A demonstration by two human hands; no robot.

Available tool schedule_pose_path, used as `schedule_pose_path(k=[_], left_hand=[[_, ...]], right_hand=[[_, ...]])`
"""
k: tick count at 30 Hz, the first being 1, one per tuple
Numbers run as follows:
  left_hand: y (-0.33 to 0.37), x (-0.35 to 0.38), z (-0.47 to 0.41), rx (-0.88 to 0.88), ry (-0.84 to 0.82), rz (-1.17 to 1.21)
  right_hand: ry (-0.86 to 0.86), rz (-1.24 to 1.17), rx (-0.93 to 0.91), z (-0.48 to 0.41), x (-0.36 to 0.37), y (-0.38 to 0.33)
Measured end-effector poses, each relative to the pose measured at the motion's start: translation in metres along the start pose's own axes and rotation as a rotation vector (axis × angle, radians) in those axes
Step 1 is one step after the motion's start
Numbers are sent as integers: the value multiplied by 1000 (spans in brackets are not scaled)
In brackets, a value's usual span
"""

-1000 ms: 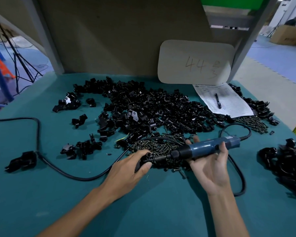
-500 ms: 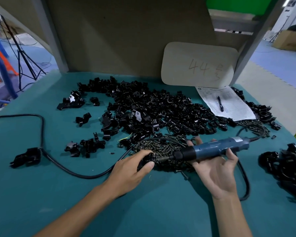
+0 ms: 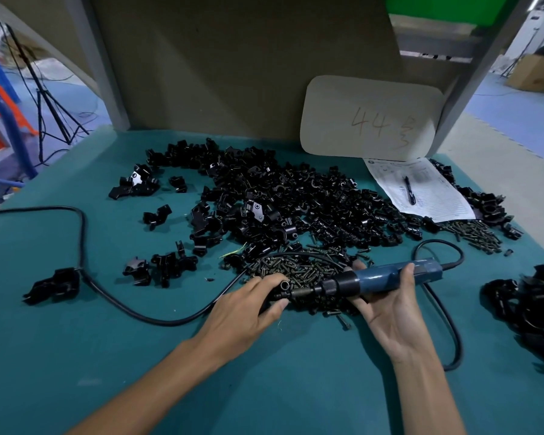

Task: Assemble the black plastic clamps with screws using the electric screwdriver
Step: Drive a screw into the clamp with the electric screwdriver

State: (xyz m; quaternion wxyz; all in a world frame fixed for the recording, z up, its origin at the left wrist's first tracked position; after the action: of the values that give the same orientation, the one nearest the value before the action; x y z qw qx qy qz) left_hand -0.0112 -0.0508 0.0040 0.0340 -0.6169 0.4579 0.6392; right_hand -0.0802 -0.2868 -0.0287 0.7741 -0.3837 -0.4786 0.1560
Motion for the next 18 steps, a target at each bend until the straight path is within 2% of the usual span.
schedule_pose_path(k=[18], left_hand=[[1, 1, 0, -3, -6, -48]], right_hand=[[33, -15, 12, 0, 1, 2]])
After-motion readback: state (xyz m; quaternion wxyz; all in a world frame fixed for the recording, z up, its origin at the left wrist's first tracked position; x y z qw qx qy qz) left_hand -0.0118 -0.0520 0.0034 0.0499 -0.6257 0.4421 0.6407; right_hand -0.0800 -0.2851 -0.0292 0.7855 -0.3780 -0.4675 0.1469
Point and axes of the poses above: each hand's wrist, its own z-axis away from the middle knuckle, its own x-axis out of the palm, y = z × x, the point moved 10 cm from there along -z, towards the middle knuckle, and after that the axes turned 1 degree about -x, right-handed, at the moved point
